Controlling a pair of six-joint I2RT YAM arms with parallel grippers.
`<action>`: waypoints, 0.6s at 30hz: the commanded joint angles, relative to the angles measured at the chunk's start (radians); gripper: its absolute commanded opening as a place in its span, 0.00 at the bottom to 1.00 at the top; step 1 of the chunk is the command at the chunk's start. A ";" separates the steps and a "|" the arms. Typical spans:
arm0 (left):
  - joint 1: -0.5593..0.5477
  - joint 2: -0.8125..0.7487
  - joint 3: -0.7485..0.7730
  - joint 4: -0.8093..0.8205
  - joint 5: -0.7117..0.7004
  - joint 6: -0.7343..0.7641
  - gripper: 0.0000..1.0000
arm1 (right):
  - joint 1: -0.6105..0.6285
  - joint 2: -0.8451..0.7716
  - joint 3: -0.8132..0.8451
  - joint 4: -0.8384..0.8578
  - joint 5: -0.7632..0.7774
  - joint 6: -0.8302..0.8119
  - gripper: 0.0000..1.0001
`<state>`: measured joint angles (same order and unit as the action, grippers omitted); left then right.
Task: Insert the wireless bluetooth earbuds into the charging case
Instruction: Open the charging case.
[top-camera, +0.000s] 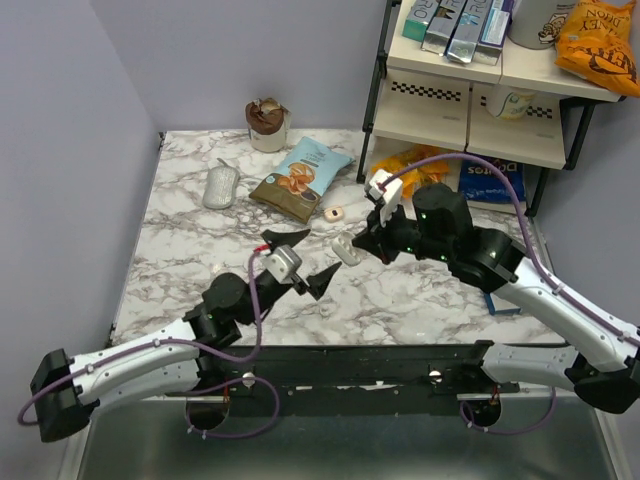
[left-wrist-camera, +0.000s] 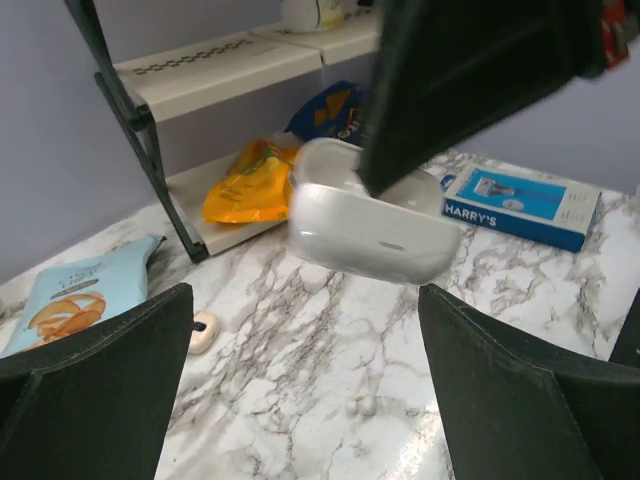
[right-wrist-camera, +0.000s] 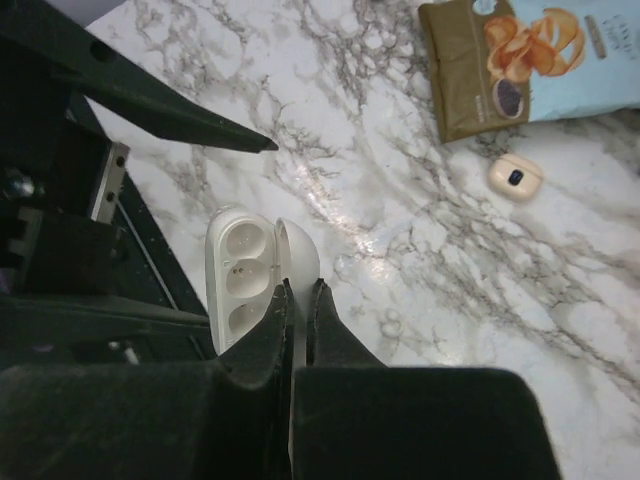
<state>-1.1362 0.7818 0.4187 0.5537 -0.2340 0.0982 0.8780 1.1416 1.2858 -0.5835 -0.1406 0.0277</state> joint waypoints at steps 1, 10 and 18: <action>0.228 -0.113 0.054 -0.123 0.551 -0.245 0.99 | 0.019 -0.113 -0.118 0.121 0.174 -0.161 0.01; 0.438 0.131 0.195 -0.078 1.183 -0.460 0.85 | 0.041 -0.174 -0.083 0.136 0.046 -0.285 0.01; 0.438 0.203 0.282 -0.146 1.174 -0.376 0.82 | 0.093 -0.134 -0.054 0.073 0.058 -0.301 0.01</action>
<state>-0.7029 0.9741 0.6388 0.4274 0.8547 -0.3058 0.9512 0.9905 1.2037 -0.4885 -0.0727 -0.2485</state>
